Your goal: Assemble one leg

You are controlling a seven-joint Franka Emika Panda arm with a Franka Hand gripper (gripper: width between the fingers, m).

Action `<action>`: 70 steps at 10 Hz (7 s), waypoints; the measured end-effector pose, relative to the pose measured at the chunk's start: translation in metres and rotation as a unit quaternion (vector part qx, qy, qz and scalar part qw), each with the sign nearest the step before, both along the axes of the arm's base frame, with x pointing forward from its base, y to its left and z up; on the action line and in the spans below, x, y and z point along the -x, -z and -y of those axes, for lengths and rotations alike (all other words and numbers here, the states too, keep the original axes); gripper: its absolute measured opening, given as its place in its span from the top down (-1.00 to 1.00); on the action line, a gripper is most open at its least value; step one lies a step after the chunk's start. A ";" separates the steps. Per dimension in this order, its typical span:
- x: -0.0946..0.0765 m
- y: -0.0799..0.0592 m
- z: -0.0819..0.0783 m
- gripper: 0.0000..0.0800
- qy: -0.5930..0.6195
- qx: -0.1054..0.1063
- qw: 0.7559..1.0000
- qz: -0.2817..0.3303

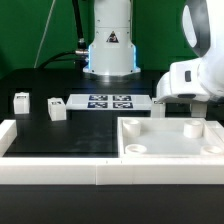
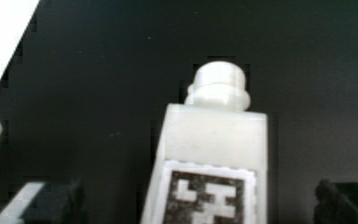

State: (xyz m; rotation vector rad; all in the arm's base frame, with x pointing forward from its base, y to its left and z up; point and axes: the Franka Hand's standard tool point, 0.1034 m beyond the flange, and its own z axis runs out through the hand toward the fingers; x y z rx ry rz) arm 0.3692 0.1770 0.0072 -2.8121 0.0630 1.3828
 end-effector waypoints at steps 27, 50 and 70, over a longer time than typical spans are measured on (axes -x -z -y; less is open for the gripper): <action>-0.121 -0.118 0.046 0.29 -0.022 -0.058 0.900 0.432; -0.245 -0.078 0.074 0.29 -0.097 -0.063 0.726 0.678; -0.239 -0.050 0.063 -0.62 -0.101 -0.069 0.730 0.673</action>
Offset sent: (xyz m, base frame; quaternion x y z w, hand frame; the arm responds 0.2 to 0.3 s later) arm 0.0000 0.0000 0.0000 0.0000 0.0000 0.0000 1.0000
